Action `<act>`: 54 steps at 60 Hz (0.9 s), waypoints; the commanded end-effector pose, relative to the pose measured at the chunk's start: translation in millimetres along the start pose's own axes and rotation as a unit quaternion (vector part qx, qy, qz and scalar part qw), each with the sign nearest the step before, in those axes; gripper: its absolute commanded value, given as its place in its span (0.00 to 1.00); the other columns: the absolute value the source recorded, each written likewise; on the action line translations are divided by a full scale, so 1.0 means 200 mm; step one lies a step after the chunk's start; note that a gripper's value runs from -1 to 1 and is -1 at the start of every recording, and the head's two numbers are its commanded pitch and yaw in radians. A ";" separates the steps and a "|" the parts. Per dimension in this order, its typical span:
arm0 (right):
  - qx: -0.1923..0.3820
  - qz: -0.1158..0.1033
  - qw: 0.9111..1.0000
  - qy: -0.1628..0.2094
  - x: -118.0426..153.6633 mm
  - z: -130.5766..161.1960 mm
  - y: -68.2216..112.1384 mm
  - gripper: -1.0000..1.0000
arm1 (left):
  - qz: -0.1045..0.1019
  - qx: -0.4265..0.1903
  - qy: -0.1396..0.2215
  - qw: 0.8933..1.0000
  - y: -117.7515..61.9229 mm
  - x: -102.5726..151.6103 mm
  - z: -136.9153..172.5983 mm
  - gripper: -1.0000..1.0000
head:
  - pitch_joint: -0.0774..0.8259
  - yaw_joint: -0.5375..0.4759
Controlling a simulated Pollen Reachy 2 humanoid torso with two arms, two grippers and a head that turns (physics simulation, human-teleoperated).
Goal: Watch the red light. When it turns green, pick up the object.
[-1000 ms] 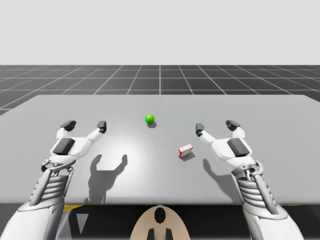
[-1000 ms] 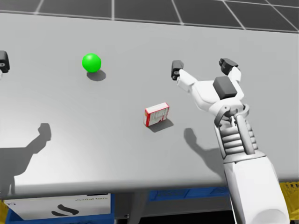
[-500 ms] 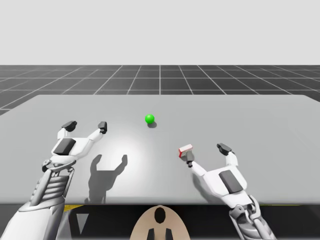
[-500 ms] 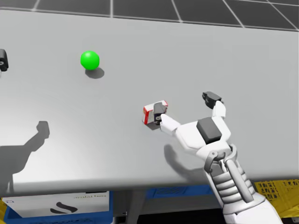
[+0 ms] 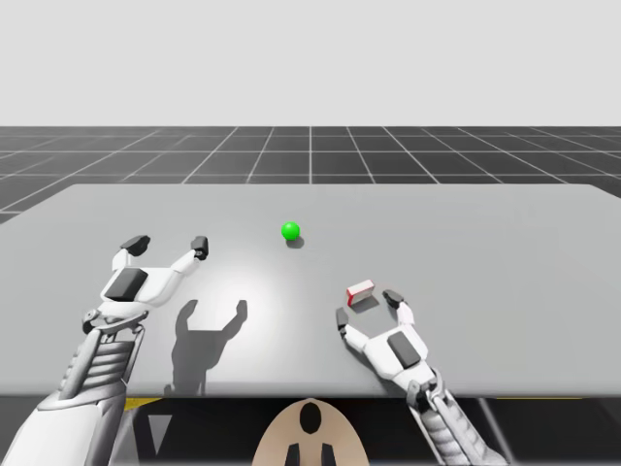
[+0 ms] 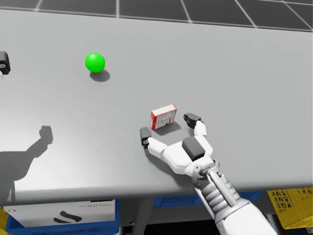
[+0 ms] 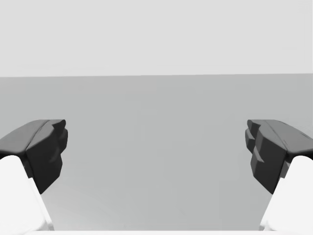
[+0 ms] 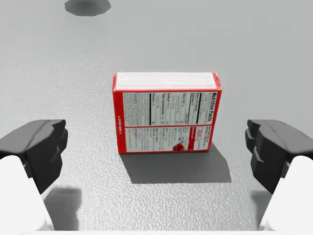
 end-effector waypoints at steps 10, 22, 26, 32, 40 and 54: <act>0.022 -0.084 0.996 0.020 -0.01 -0.23 0.02 0.00 | 0.001 0.001 0.000 1.000 0.00 0.00 0.00 0.00 | 0.87 0.36; 0.035 -0.087 0.996 0.012 0.00 -0.28 0.03 0.00 | 0.000 0.001 0.001 1.000 0.00 0.00 0.00 0.00 | 0.87 0.36; 0.025 -0.082 0.996 -0.001 0.00 -0.27 0.04 0.60 | 0.001 0.001 0.001 1.000 0.00 0.00 0.00 0.00 | 0.86 0.36; 0.028 -0.075 0.997 -0.002 0.00 -0.26 0.04 1.00 | 0.000 0.001 0.001 1.000 0.00 0.00 -0.01 0.00 | 0.85 0.36; 0.029 -0.073 0.997 0.000 -0.01 -0.25 0.04 1.00 | 0.000 0.000 0.001 1.000 0.00 0.00 -0.01 0.00 | 0.82 0.36; 0.035 -0.071 0.997 0.000 -0.01 -0.25 0.04 1.00 | -0.002 0.001 0.004 1.000 -0.01 -0.01 -0.01 0.00 | 0.57 0.35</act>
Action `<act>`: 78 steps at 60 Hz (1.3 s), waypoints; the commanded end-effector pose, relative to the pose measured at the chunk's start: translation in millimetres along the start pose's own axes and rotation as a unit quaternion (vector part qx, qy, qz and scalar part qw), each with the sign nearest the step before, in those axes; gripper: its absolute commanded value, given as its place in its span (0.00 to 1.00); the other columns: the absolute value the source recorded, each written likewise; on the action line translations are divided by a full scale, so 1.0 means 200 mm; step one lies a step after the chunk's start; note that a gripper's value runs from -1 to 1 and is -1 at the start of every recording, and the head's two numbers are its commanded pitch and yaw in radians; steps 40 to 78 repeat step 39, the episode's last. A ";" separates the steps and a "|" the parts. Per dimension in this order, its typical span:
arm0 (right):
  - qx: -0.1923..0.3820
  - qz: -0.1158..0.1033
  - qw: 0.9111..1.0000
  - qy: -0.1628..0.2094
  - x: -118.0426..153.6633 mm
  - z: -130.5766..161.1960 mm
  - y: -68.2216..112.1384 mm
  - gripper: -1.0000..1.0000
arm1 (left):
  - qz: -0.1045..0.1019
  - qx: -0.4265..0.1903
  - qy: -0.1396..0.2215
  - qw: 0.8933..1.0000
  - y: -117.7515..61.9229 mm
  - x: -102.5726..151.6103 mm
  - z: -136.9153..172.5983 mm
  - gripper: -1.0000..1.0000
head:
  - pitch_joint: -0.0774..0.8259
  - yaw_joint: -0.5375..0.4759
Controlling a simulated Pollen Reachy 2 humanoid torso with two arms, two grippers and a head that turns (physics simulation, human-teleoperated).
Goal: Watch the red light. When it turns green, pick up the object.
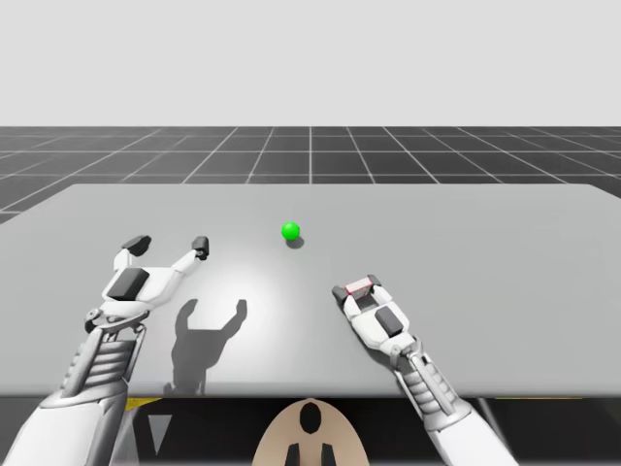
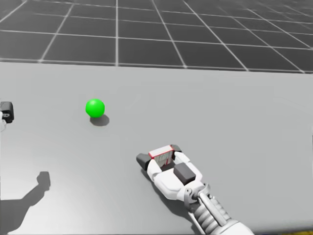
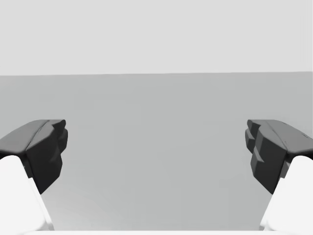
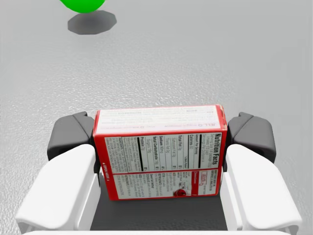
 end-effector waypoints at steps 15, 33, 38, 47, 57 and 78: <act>0.012 -0.007 1.000 -0.019 0.13 0.02 0.08 1.00 | -0.001 0.000 0.005 1.000 -0.01 -0.01 0.00 0.00 | 0.47 0.36; 0.016 0.023 0.985 -0.169 0.86 0.17 0.14 1.00 | -0.005 0.003 0.007 1.000 -0.01 -0.02 0.00 0.00 | 0.45 0.36; 0.019 0.028 0.978 -0.207 1.01 0.23 0.16 1.00 | -0.007 0.003 0.008 1.000 -0.01 -0.02 0.00 0.00 | 0.45 0.36; 0.017 0.031 0.975 -0.220 1.06 0.25 0.16 1.00 | -0.007 0.003 0.008 1.000 -0.02 -0.02 0.00 0.00 | 0.45 0.36; 0.017 0.031 0.975 -0.220 1.06 0.25 0.16 1.00 | -0.007 0.003 0.008 1.000 -0.02 -0.02 0.00 0.00 | 0.45 0.36; 0.017 0.031 0.975 -0.220 1.06 0.25 0.16 1.00 | -0.007 0.003 0.008 1.000 -0.02 -0.02 0.00 0.00 | 0.45 0.36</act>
